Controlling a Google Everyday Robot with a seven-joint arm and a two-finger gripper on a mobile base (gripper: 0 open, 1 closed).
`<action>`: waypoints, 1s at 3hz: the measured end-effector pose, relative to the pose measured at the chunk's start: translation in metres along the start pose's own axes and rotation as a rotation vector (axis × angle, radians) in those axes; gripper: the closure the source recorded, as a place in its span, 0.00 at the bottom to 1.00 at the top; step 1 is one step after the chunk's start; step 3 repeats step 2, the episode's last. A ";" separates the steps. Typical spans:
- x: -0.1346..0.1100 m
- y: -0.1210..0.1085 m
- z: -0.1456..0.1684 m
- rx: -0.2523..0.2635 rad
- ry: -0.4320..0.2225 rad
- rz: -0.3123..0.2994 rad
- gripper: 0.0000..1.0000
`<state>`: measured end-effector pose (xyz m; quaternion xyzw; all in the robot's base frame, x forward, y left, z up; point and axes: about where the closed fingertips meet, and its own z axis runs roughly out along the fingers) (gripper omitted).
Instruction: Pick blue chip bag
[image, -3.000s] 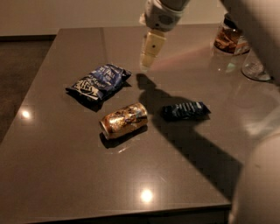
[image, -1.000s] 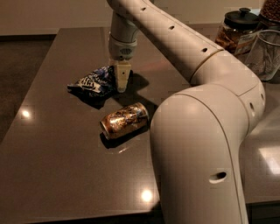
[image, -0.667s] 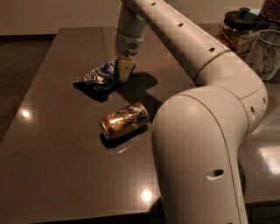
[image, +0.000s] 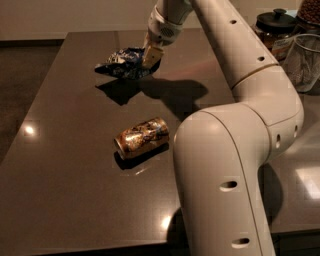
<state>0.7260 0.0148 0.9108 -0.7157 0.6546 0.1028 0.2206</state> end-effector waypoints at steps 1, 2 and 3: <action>0.005 -0.012 -0.017 0.048 -0.022 0.089 1.00; 0.000 -0.022 -0.014 0.078 -0.040 0.090 1.00; 0.000 -0.022 -0.014 0.078 -0.040 0.090 1.00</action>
Offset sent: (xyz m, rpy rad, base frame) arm 0.0090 -0.0104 0.0136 0.0359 -0.0010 -0.0860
